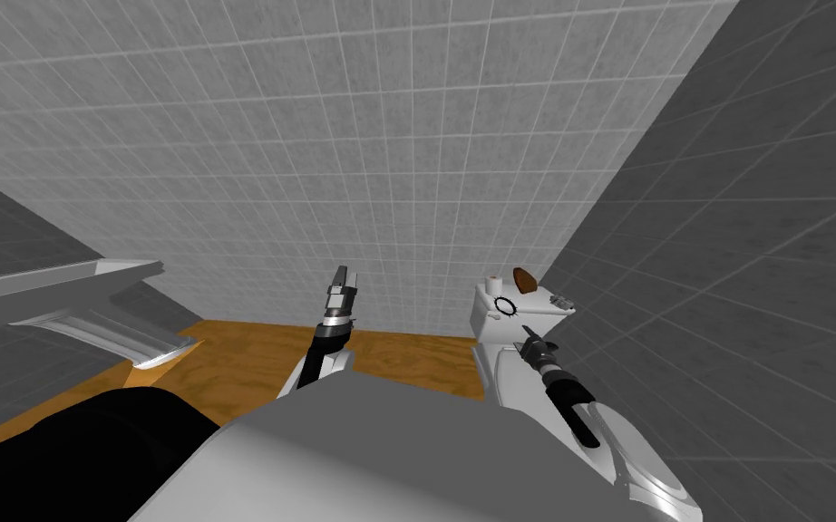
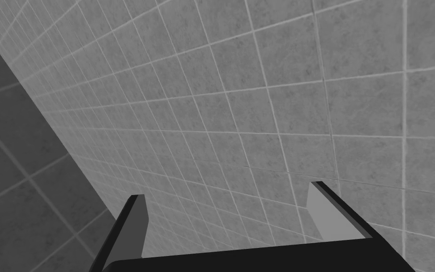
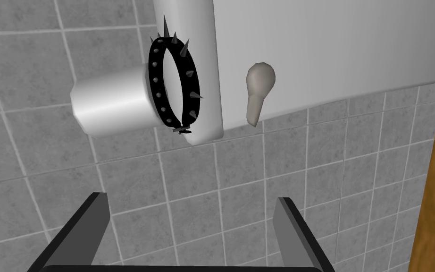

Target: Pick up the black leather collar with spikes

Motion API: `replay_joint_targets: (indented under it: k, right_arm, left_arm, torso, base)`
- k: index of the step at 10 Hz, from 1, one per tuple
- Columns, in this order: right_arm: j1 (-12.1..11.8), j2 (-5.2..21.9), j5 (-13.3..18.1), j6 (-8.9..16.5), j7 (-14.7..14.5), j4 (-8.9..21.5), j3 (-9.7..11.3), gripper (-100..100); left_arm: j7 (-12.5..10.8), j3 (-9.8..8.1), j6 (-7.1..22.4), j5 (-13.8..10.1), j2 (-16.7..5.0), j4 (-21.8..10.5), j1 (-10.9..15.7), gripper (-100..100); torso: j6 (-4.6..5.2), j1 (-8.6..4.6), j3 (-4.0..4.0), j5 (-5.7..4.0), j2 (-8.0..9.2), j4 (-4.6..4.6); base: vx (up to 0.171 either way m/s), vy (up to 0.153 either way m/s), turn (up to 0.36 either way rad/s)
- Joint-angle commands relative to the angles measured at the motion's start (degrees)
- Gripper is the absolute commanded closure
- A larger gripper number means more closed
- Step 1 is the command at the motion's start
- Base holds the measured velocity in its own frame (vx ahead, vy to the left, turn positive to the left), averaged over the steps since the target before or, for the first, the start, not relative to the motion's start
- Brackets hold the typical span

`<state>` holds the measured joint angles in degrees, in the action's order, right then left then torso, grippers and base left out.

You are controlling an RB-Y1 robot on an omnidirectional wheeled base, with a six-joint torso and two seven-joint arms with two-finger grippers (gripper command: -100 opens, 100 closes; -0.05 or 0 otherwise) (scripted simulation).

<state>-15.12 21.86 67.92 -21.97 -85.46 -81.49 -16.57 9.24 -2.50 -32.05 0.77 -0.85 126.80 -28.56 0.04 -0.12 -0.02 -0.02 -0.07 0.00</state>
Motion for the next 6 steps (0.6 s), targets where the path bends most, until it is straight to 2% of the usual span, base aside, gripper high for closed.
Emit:
replay_joint_targets:
  k: [1, 6]
  right_arm:
    - [0.66, -2.33, 0.21, -2.84, -2.57, 0.6, -1.16, -100]
    - [3.12, -8.4, 0.22, -9.87, -8.22, 2.81, -3.37, -100]
  left_arm:
    - [0.0, 0.0, 0.0, 0.0, 0.0, 0.0, 0.0, 0]
    - [0.0, 0.0, 0.0, 0.0, 0.0, 0.0, 0.0, 0]
  torso:
    - [0.0, 0.0, 0.0, 0.0, 0.0, 0.0]
    - [-0.01, -0.08, -0.1, -0.01, -0.18, -0.04]
  base:
    - [0.027, -0.033, -0.083]
    - [0.053, -0.049, -0.08]
